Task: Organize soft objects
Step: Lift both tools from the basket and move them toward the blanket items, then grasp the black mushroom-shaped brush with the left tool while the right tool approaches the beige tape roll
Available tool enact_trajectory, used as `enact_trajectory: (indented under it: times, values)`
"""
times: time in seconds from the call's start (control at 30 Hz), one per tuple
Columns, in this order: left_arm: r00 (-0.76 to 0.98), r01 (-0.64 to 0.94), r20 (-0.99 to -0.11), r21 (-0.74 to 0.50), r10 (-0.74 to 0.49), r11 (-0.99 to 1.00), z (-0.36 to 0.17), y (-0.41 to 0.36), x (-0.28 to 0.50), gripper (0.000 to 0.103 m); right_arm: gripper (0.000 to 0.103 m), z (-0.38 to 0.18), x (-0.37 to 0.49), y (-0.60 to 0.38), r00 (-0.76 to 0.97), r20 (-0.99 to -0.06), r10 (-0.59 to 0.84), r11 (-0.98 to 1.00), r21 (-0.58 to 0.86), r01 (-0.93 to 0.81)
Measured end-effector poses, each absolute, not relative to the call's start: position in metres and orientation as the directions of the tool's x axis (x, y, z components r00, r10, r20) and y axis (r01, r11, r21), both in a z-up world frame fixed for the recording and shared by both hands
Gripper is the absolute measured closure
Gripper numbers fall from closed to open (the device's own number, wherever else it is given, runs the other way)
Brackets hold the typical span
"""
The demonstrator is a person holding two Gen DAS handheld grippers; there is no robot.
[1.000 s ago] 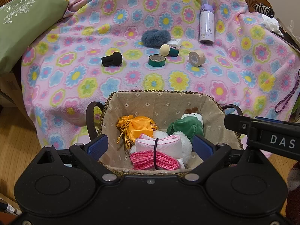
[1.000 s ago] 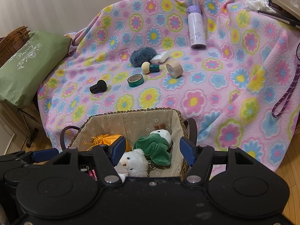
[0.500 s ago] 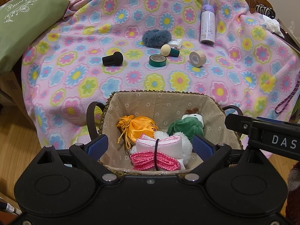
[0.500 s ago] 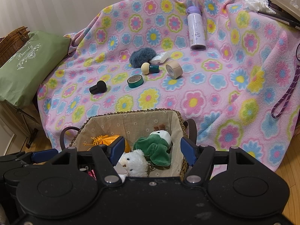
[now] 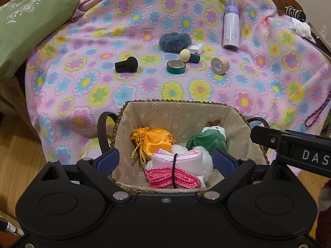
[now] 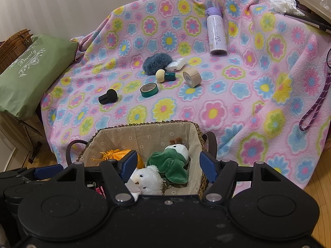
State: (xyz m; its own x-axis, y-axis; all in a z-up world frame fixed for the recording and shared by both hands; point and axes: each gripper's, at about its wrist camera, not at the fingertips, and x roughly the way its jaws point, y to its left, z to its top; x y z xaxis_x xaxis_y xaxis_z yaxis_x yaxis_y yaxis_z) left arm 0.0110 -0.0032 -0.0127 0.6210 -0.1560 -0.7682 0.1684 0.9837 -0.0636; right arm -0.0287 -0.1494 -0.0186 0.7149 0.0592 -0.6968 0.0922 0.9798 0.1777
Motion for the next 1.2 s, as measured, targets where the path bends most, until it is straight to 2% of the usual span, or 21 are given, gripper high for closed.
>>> enact_trajectory:
  times: [0.4,0.7,0.97,1.1,1.2]
  values:
    - [0.625,0.152,-0.766,-0.071,-0.151,0.986,-0.011,-0.004,0.017,0.01,0.034,-0.022,-0.019,-0.157,0.719,-0.694,0.03,0.981,0.158,0.112]
    - [0.619,0.117,-0.773,-0.083,-0.139,0.99,-0.01,0.005,0.044,0.01,0.031,-0.023,0.004,-0.155,0.744,-0.668,-0.022,0.989,0.092,0.112]
    - [0.613,0.087,-0.783,-0.071,-0.109,0.994,-0.009,0.016,0.079,0.01,0.03,-0.023,0.037,-0.163,0.742,-0.67,-0.025,0.989,0.091,0.115]
    - [0.606,0.08,-0.789,-0.067,-0.102,0.995,-0.012,0.02,0.098,0.01,0.024,-0.024,0.053,-0.164,0.753,-0.657,-0.037,0.989,0.085,0.123]
    - [0.603,0.076,-0.793,-0.061,-0.094,0.995,-0.015,0.021,0.114,0.01,0.016,-0.024,0.065,-0.163,0.772,-0.634,-0.052,0.992,0.056,0.113]
